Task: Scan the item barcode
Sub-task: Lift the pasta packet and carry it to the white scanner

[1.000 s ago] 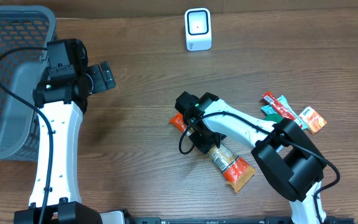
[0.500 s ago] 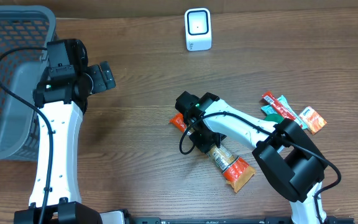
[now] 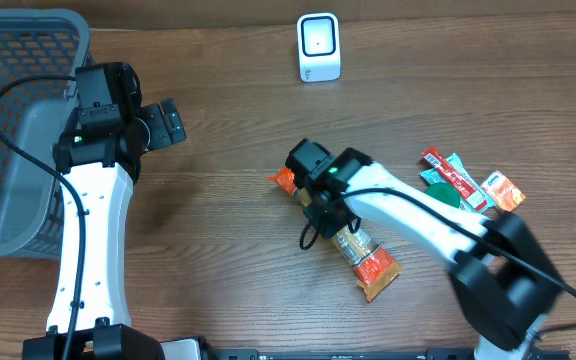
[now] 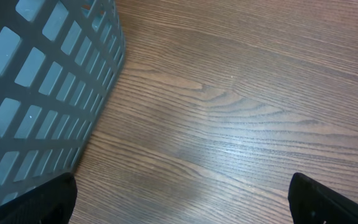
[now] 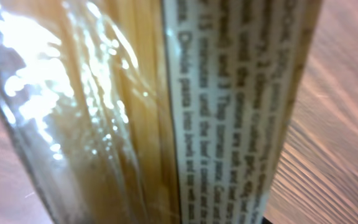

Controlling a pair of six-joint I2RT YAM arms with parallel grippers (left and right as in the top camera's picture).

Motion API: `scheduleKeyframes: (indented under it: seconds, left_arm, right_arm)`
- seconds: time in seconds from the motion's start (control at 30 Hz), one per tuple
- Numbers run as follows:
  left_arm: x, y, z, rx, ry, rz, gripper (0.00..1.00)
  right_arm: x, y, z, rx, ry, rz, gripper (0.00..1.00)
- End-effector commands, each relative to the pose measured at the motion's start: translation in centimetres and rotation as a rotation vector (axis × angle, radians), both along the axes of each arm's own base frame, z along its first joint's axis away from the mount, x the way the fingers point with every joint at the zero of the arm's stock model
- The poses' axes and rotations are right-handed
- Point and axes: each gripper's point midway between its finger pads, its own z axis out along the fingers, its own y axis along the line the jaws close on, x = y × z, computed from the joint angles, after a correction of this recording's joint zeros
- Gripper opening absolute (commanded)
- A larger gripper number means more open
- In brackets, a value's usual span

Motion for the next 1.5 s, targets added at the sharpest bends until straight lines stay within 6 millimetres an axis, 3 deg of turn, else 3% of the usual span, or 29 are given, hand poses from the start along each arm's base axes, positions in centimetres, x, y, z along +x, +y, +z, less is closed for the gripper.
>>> scheduleKeyframes:
  seconds: [0.0,0.13,0.33,0.53,0.77,0.87,1.07,1.17,1.27,1.47]
  left_arm:
    - [0.3,0.3,0.2,0.016,-0.003,-0.009,1.00]
    - [0.3,0.2,0.2,0.016,-0.002,-0.009,1.00]
    - [0.3,0.2,0.2,0.016,-0.002,-0.009,1.00]
    - [0.3,0.2,0.2,0.016,-0.002,-0.009,1.00]
    - [0.3,0.2,0.2,0.016,-0.002,-0.009,1.00]
    - [0.3,0.2,0.2,0.016,-0.002,-0.009,1.00]
    - [0.3,0.2,0.2,0.016,-0.002,-0.009,1.00]
    - [0.3,0.2,0.2,0.016,-0.002,-0.009,1.00]
    - [0.3,0.2,0.2,0.016,-0.002,-0.009,1.00]
    - [0.3,0.2,0.2,0.016,-0.002,-0.009,1.00]
  right_arm:
    - [0.9,0.4,7.6,0.151,-0.148,-0.033,0.04]
    - [0.7,0.2,9.5,0.184,-0.181,-0.033,0.04]
    - [0.8,0.4,9.8,0.194,-0.191,-0.033,0.04]
    - [2.7,1.7,10.8,0.257,-0.274,-0.051,0.04]
    - [5.2,-0.1,12.1,0.247,-0.323,-0.153,0.03]
    - [7.3,-1.2,15.9,0.274,-0.367,-0.205,0.03]
    - [11.7,-4.3,25.3,0.273,-0.460,-0.250,0.03]
    - [14.3,-5.3,27.9,0.230,-0.526,-0.248,0.03]
    - [17.1,-5.5,28.2,0.167,-0.593,-0.224,0.03]
    - [24.5,-5.1,26.0,-0.070,-0.793,-0.059,0.03]
